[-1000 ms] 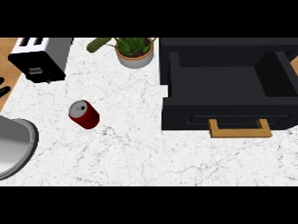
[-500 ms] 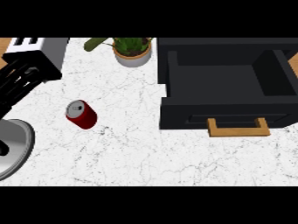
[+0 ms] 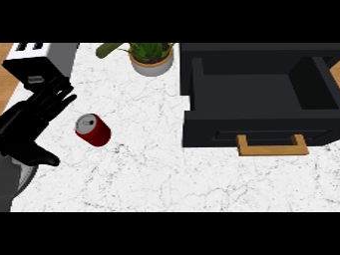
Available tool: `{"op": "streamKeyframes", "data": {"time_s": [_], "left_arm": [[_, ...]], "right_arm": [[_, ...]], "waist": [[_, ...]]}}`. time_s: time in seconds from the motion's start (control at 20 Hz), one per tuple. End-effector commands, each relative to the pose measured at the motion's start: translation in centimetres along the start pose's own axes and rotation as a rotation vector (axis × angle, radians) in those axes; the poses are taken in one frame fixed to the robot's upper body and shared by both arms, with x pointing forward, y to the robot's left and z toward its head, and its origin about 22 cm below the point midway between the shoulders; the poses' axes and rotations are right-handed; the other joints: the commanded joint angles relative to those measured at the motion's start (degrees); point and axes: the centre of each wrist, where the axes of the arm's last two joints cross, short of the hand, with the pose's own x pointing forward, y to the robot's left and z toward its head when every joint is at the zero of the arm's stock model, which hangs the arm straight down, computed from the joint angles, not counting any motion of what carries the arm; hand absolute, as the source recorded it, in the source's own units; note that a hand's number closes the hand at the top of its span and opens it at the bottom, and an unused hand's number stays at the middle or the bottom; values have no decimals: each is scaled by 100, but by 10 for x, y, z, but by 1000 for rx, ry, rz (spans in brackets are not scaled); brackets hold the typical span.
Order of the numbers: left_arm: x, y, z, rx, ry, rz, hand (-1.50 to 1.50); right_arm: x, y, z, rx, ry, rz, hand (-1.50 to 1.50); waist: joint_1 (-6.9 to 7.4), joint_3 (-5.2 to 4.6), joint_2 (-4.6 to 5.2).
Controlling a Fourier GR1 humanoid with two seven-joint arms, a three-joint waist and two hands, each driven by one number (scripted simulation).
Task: Pick up the can, place it into the drawer and close the drawer
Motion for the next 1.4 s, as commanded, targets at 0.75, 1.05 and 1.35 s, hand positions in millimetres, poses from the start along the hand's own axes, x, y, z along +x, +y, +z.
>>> {"op": "streamKeyframes", "data": {"time_s": [0.75,1.05,1.35], "left_arm": [[-86,47,-8,138,37,-36,-150],[-116,51,-5,151,76,-59,-150],[-132,63,-3,144,96,-37,-150]], "right_arm": [[18,-13,5,-7,12,7,-150],[8,-9,29,3,8,-4,-150],[21,-21,24,2,-15,-6,-150]], "waist": [[-16,-6,11],[-36,-5,9],[-85,-10,23]]}}
